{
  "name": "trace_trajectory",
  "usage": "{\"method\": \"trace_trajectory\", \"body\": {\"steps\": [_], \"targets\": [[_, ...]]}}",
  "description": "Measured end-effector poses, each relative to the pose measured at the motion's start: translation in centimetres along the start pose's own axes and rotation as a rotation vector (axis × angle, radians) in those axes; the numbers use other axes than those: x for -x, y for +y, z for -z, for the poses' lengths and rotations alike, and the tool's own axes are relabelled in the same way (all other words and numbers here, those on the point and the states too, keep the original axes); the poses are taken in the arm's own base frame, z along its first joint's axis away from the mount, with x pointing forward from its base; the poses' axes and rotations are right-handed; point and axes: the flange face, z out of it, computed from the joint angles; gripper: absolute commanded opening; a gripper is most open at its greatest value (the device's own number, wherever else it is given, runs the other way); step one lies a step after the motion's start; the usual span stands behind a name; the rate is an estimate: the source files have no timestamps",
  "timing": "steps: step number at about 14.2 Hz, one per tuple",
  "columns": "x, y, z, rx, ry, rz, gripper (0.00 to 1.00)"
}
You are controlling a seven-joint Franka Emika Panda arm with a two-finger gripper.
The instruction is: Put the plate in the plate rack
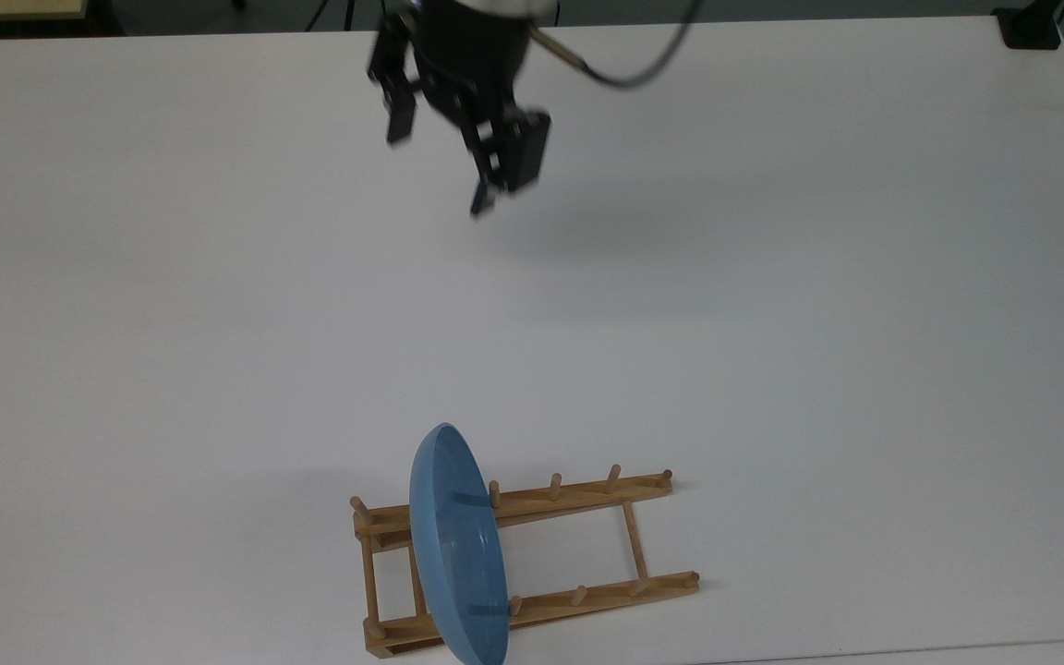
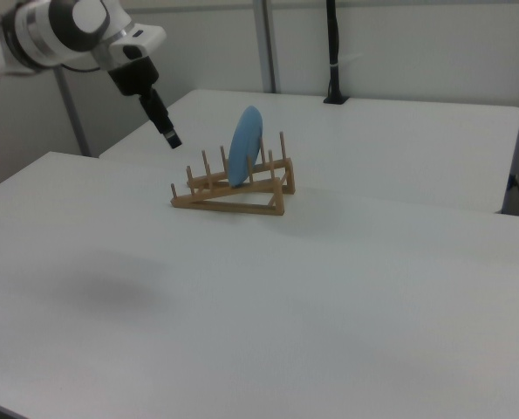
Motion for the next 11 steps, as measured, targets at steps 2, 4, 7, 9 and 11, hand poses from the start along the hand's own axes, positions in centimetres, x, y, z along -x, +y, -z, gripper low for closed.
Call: {"method": "trace_trajectory", "body": {"steps": [2,4,7,9,11], "targets": [[0.2,3.5,1.8,0.014,-0.108,0.116,1.0],[0.5,6.5,3.1,0.007,-0.164,0.213,1.0],[1.3,7.9,2.5,0.006,-0.19,0.362,1.0],[1.1,8.9,2.4,-0.014,-0.204,0.481,1.0],[0.1,10.7,2.6,-0.069,-0.217,0.584,1.0]]}}
